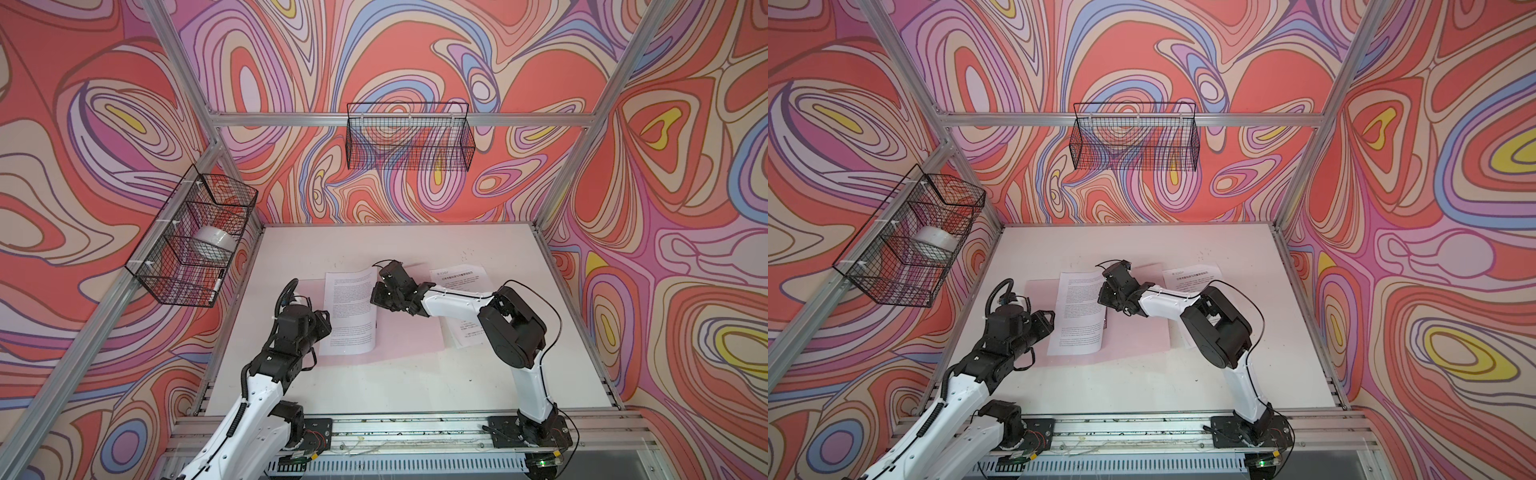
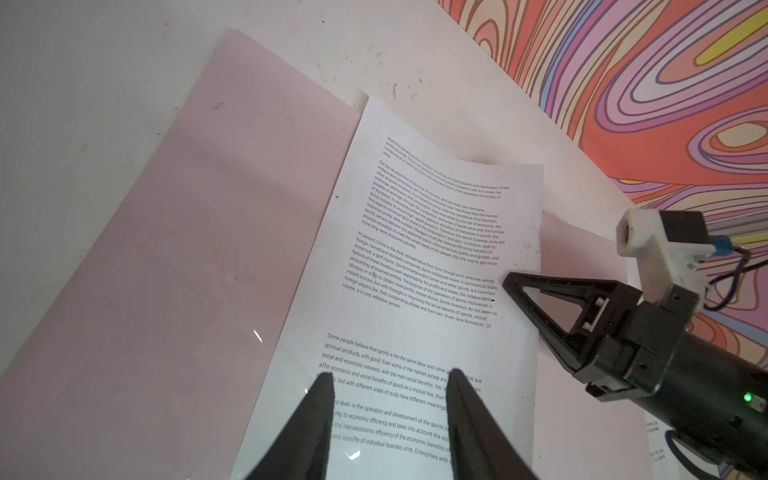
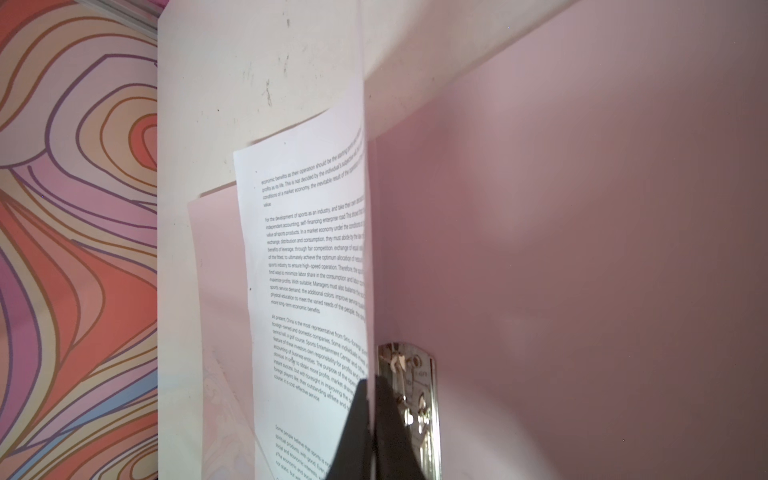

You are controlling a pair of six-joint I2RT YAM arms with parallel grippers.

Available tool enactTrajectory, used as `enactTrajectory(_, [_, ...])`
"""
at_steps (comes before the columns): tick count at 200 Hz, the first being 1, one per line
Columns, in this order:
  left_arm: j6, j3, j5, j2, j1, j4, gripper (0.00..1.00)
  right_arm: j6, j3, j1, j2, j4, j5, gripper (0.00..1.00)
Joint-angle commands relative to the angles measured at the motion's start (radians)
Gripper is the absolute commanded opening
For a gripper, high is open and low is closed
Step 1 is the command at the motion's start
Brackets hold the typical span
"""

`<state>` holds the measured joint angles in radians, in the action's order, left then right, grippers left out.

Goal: Put the files into the folder

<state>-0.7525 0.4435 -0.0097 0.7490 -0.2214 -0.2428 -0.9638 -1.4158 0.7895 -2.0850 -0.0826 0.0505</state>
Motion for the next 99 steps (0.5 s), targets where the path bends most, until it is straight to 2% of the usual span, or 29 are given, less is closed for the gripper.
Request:
enactTrajectory(1, [-0.002, -0.017, -0.021, -0.013, 0.005, -0.013, 0.45, -0.044, 0.016, 0.011, 0.028, -0.015, -0.085, 0.00])
enactTrajectory(29, [-0.002, -0.020, -0.024, -0.020, 0.006, -0.042, 0.45, -0.071, 0.012, 0.025, 0.027, -0.014, -0.118, 0.00])
enactTrajectory(99, [0.007, -0.025, -0.033, -0.037, 0.007, -0.059, 0.45, -0.091, -0.020, 0.055, -0.016, -0.008, -0.115, 0.00])
